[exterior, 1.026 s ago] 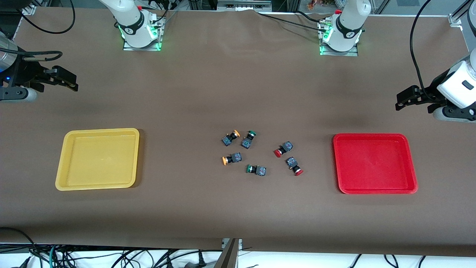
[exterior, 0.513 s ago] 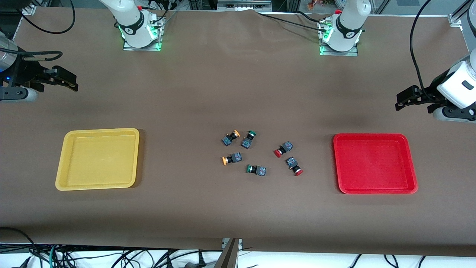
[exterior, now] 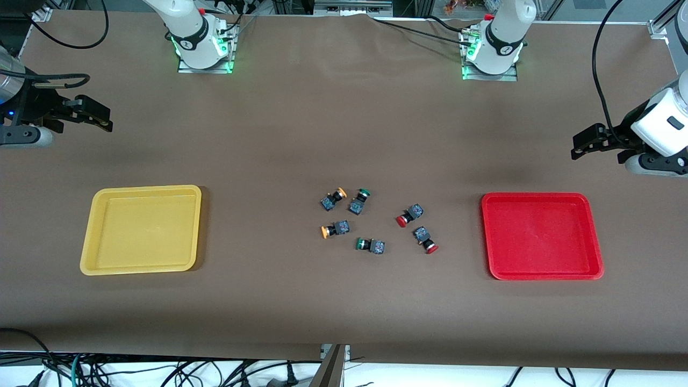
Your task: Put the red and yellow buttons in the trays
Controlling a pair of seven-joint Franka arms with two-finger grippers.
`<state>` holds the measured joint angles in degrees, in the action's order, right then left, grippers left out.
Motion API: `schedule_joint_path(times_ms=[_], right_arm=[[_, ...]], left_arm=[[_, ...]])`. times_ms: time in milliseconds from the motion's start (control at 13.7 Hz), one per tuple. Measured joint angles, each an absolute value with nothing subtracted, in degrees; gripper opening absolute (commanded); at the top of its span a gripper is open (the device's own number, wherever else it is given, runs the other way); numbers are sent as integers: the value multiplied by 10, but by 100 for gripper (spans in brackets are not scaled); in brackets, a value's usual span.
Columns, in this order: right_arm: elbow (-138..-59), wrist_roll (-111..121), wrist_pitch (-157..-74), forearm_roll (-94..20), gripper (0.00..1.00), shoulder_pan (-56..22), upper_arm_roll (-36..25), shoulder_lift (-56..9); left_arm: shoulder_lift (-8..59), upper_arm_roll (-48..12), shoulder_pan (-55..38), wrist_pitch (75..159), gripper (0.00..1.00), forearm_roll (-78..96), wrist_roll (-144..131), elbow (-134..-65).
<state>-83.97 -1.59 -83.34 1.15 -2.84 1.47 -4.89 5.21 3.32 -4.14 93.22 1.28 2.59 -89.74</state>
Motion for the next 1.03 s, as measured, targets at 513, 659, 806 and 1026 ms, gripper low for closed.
schedule_joint_path(times_ms=[513, 659, 806, 1026], right_arm=[[-840, -16, -833, 11, 100, -28, 15, -49], [-840, -16, -833, 11, 100, -28, 15, -49], [-840, -16, -833, 11, 100, -28, 15, -49], [-840, -16, -833, 11, 100, -27, 15, -49]], left_arm=[[52, 11, -52, 933, 100, 13, 26, -889], [52, -12, -53, 933, 100, 13, 24, -889], [54, -40, -54, 933, 100, 13, 8, -889], [68, -95, -55, 936, 100, 13, -36, -889]])
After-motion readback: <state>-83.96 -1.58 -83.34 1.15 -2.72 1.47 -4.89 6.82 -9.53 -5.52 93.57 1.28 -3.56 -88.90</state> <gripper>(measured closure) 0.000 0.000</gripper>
